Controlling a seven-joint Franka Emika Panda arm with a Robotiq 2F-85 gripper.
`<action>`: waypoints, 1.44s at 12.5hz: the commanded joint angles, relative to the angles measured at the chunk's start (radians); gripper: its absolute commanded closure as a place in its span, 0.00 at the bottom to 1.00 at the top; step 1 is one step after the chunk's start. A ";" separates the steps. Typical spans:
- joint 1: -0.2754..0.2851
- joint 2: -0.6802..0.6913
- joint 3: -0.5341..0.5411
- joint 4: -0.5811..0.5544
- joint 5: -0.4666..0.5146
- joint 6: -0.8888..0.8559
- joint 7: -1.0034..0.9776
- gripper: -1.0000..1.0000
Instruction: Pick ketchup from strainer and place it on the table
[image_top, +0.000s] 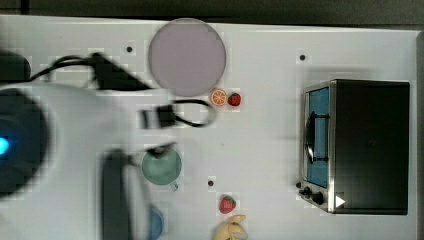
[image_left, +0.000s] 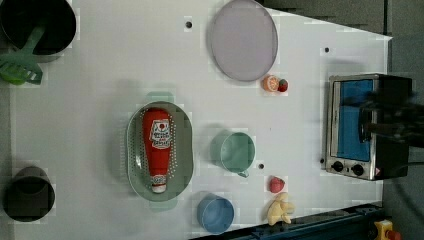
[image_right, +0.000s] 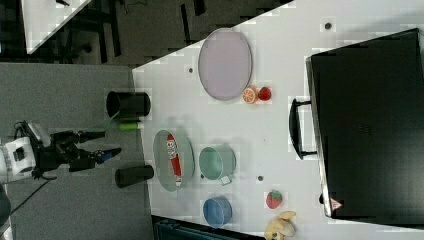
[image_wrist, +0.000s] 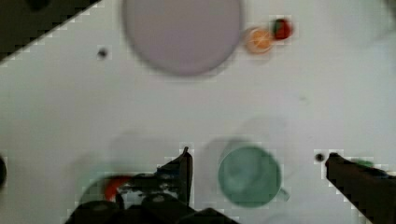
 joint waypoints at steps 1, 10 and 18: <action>0.026 0.076 0.124 -0.029 0.018 0.039 0.030 0.00; 0.045 0.314 0.399 -0.189 -0.051 0.395 0.030 0.00; 0.057 0.579 0.389 -0.325 -0.246 0.816 0.056 0.00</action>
